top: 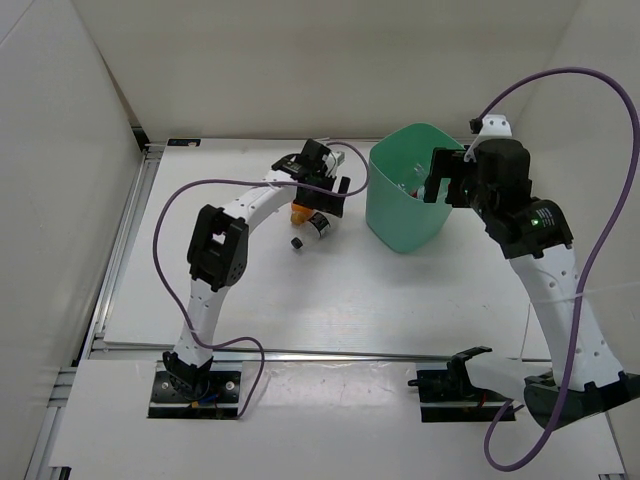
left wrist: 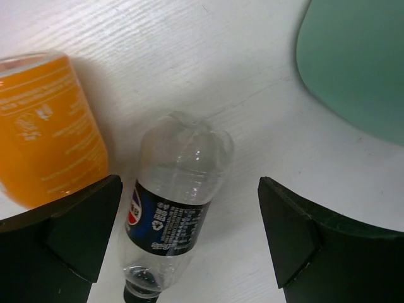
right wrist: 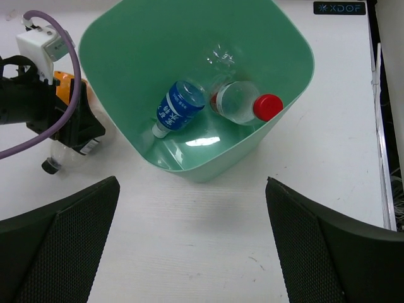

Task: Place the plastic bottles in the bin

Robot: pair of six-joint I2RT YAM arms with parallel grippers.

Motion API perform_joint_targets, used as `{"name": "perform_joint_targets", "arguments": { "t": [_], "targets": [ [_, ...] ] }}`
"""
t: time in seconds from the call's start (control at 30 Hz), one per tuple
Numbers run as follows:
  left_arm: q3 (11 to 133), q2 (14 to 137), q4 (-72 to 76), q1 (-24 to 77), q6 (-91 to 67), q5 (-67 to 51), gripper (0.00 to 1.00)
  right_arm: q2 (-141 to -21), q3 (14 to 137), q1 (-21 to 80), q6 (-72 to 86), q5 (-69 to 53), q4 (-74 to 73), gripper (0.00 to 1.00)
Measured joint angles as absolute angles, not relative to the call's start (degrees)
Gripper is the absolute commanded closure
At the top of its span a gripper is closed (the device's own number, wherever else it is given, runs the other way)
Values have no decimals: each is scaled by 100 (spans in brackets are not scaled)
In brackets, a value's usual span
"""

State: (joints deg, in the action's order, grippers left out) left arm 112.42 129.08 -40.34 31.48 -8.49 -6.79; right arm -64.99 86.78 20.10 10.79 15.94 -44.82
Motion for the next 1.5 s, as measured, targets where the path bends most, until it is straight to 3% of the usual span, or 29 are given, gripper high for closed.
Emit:
{"name": "perform_joint_targets", "arguments": {
  "t": [0.3,0.53,0.7,0.8,0.83,0.97,1.33,1.5],
  "targets": [
    [10916,12912,-4021,3210,-954,-965,0,-6407,8593,2010,1028,1621,-4488,0],
    [10798,12997,-4003,3208,-1031,-1022,6,-6357,8447,2010,1009,1636,-4491,0],
    [10663,12997,-3975,3208,-1063,-1105,37,-6348,8326,2010,1015,1629,-4495,0],
    [10641,12997,-3920,3210,-1098,-1146,45,-6348,8283,2010,1022,1627,-4488,0],
    [10621,12991,-3896,3208,-1098,-1153,54,-6348,8278,2010,1024,1629,-4491,0],
    [10486,12910,-3809,3210,-1125,-1125,71,-6348,8263,2010,1026,1636,-4482,0],
    [10298,12208,-4252,3258,-1122,-130,89,-6346,8077,2010,1020,1767,-4453,0],
    [11832,12038,-4919,3304,-1146,596,88,-6346,8077,2010,1011,2117,-4431,0]
  ]
}}
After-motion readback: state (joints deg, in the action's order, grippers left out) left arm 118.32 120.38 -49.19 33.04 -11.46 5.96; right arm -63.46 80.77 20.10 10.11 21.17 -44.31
